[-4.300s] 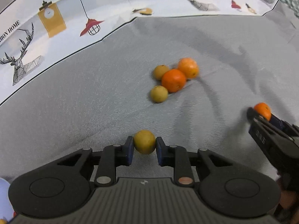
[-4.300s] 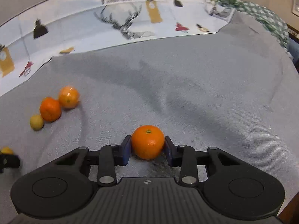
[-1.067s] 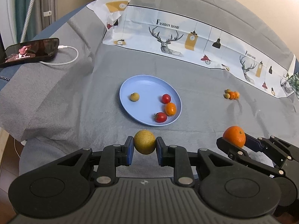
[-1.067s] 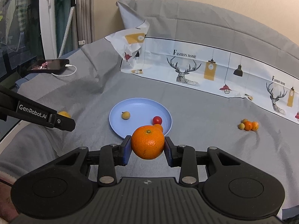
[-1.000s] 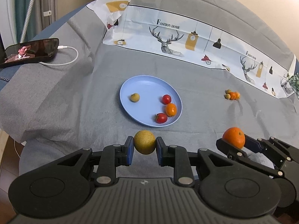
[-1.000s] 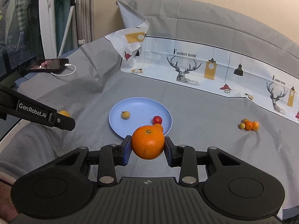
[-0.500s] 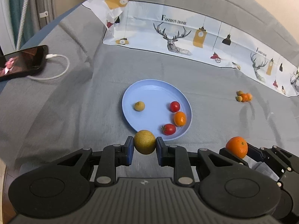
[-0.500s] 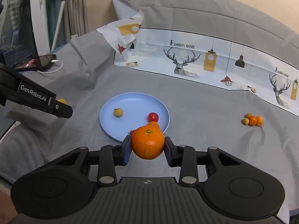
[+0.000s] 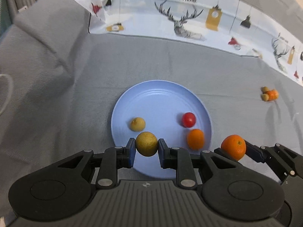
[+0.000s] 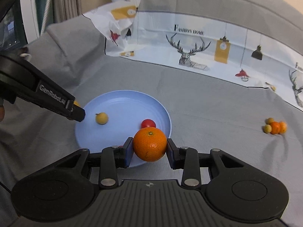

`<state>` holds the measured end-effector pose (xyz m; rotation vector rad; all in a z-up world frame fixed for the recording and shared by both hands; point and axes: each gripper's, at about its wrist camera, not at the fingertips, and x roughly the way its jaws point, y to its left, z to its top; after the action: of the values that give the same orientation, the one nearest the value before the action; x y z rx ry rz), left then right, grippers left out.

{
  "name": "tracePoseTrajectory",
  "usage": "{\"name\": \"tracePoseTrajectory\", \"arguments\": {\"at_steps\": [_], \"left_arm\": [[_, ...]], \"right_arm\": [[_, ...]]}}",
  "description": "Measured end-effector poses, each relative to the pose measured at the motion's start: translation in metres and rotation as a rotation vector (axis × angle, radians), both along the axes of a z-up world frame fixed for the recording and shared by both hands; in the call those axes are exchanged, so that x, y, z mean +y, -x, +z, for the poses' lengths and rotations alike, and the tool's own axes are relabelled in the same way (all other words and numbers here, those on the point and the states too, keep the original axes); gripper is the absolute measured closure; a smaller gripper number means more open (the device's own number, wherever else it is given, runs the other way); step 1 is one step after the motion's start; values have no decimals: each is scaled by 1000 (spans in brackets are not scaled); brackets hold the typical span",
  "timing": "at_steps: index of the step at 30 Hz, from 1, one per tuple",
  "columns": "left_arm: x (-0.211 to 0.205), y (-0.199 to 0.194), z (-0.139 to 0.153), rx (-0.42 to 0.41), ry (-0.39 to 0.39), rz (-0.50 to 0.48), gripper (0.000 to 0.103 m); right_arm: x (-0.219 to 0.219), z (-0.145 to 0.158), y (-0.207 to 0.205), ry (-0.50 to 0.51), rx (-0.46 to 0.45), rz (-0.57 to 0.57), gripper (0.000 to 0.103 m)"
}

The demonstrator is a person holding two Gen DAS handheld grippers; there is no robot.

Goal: Organize fruits
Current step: 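Carry the tangerine with the right gripper while the left gripper carries the yellow fruit to the plate, then open the right gripper over the plate while the left gripper releases the yellow fruit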

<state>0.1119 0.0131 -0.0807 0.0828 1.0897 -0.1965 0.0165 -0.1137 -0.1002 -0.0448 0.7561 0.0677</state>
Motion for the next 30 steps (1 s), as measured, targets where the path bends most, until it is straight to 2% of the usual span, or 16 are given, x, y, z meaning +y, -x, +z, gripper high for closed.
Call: {"name": "tracePoseTrajectory", "arguments": {"at_steps": [8,9,10,11,12,14,16,19,25,30], "left_arm": [[-9,-46,-33,58,-18,-9,76],[-9,-49,-33,49,-13,-11,69],[-9,-50,-30,28,-16,-17,43],[-10,-50,-25,-2,-24,-20,24],[-10,-48,-20,-35,-29,-13,0],[-5,-38,-6,-128,-18,7,0],[-1,-27,1,-129,-33,-19,0],[9,-3,7,-123,-58,9,0],[41,61,23,-50,-24,87,0],[56,108,43,-89,-17,130,0]], "right_arm": [[-2,-29,-50,3,50,25,65],[-1,-30,-55,2,48,32,65],[0,-31,-58,8,41,40,64],[1,-31,-62,16,32,50,64],[2,-30,-64,21,24,58,63],[2,-26,-65,34,12,73,45],[1,-19,-57,50,-5,80,20],[-1,-11,-33,74,-1,84,14],[0,11,25,46,28,57,7],[8,35,65,29,-20,35,4]]}}
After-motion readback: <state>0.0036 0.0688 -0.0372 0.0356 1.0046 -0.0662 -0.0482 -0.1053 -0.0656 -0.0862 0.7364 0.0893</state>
